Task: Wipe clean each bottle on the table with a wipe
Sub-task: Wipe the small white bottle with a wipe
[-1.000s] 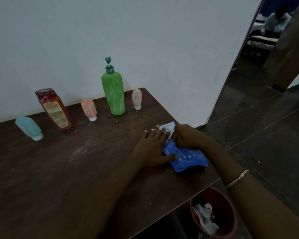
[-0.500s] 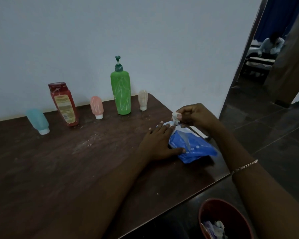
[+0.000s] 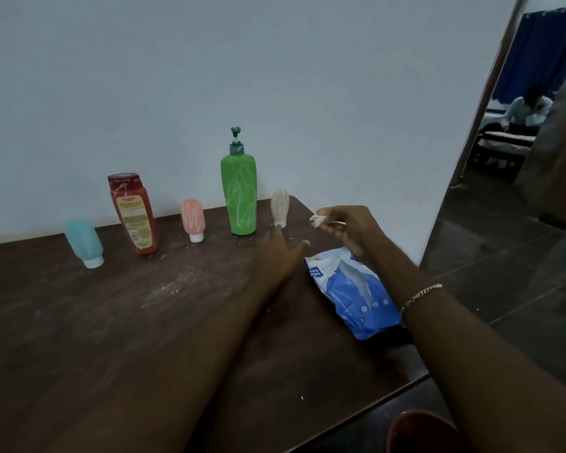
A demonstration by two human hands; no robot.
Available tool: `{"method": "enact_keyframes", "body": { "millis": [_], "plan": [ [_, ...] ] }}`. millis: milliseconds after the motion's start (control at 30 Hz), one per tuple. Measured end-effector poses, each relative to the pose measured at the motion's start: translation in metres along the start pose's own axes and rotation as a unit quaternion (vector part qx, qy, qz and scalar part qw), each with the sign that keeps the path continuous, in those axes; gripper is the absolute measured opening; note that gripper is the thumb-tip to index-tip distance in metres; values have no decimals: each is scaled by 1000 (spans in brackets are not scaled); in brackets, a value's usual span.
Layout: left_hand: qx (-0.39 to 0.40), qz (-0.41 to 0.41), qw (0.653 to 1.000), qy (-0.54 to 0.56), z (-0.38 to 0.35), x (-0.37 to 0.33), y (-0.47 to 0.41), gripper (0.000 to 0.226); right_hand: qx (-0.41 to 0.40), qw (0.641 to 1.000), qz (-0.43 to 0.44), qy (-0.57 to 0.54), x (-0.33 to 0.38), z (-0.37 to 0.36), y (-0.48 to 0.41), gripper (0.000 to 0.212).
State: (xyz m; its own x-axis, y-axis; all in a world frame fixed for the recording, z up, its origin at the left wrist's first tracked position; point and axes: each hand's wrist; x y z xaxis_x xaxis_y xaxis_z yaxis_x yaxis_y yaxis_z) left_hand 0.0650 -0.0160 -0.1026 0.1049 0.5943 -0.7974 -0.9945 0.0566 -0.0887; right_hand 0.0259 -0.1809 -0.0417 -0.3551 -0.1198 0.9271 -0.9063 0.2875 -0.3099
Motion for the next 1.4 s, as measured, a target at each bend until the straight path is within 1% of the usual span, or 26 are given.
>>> {"method": "enact_keyframes", "body": {
  "millis": [133, 267, 367, 500, 567, 733, 933, 1067, 1167, 1267, 1400],
  "plan": [
    [-50, 50, 997, 21, -13, -8, -39, 69, -20, 1000, -7, 3, -19, -8, -23, 13],
    [-99, 117, 987, 52, -28, -14, -68, 68, -71, 997, -38, 1, -32, -18, -41, 18],
    [-115, 144, 982, 44, -33, -19, -86, 69, -107, 993, -40, 0, -46, -23, -54, 20],
    [-127, 166, 978, 19, -38, -23, -103, 68, -141, 989, -21, -24, -65, -27, -64, 17],
    [-134, 163, 978, 4, -42, -23, -109, 66, -159, 987, -14, -26, -73, -25, -68, 18],
    [-139, 152, 978, -23, -45, -22, -117, 64, -159, 987, -26, -7, -85, -22, -74, 11],
    [-144, 142, 979, -30, -40, -24, -113, 49, -133, 986, -5, 103, -82, -25, -72, 13],
    [-131, 132, 982, -18, -34, -22, -101, 49, -115, 982, 8, 151, -65, -30, -69, 17],
    [-121, 108, 987, -17, -27, -18, -89, 50, -91, 980, 21, 177, -51, -34, -63, 13],
    [-111, 81, 990, -22, -18, -11, -75, 50, -86, 977, 32, 192, -41, -41, -53, 8],
    [-116, 46, 992, -18, 2, 0, -58, 47, -86, 980, 24, 176, -36, -48, -41, 15]
  ]
}}
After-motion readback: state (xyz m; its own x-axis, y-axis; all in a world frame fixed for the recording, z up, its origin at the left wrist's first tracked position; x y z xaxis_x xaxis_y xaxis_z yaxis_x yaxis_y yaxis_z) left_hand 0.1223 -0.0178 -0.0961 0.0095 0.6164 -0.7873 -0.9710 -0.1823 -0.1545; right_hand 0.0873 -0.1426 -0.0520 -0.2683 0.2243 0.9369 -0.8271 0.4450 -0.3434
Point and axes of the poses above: each hand's wrist, its own y-axis away from the middle knuckle, its own z-axis out of the back of the hand, x = y × z, and after that the axes turned 12 degrees about z, right-handed
